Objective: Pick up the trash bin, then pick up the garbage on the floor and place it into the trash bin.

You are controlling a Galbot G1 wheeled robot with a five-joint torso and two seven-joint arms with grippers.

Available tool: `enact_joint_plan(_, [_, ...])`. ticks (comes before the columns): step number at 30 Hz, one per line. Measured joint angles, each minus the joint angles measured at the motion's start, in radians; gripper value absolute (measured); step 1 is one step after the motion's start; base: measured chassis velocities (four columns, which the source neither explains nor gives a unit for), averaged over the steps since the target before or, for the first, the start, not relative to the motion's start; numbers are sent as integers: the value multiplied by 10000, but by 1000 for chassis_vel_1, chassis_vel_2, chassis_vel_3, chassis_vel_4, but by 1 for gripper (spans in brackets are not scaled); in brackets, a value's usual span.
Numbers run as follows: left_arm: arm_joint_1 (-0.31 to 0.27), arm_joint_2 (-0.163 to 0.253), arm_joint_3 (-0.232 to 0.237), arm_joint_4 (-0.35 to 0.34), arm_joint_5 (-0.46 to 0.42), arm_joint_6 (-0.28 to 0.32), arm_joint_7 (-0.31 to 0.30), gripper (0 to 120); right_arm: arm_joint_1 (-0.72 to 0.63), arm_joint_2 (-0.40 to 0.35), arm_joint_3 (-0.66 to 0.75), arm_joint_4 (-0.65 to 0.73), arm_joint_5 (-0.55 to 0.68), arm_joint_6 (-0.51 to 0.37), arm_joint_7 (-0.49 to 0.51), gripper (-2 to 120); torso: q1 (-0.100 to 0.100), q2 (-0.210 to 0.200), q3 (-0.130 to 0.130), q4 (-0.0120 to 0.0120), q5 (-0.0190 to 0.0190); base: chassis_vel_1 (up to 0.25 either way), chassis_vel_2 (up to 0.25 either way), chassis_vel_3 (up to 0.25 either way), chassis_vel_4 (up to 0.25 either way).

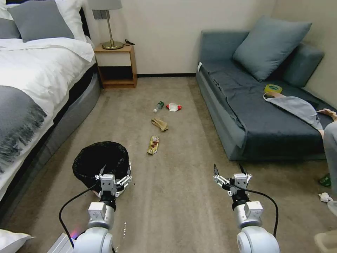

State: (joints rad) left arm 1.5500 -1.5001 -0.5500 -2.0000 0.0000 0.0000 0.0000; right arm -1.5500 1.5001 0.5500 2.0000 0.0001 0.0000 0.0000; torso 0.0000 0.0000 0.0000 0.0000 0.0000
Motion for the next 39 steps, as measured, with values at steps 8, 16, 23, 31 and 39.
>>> enact_joint_plan(8, [0, 0, 0, 0, 0, 0, 0, 100, 0, -1, 0, 0, 0, 0, 0, 100, 0, -1, 0, 0, 0, 0, 0, 0, 0])
enact_joint_plan(16, [0, 0, 0, 0, 0, 0, 0, 100, 0, -1, 0, 0, 0, 0, 0, 100, 0, 0, 0, 0, 0, 0, 0, 0, 0])
enact_joint_plan(23, [0, 0, 0, 0, 0, 0, 0, 100, 0, -1, 0, 0, 0, 0, 0, 100, 0, 0, 0, 0, 0, 0, 0, 0, 0])
enact_joint_plan(31, [0, 0, 0, 0, 0, 0, 0, 100, 0, -1, 0, 0, 0, 1, 0, 100, 0, 0, 0, 0, 0, 0, 0, 0, 0])
enact_joint_plan(39, [0, 0, 0, 0, 0, 0, 0, 100, 0, 0, 0, 0, 0, 0, 0, 100, 0, 0, 0, 0, 0, 0, 0, 0, 0])
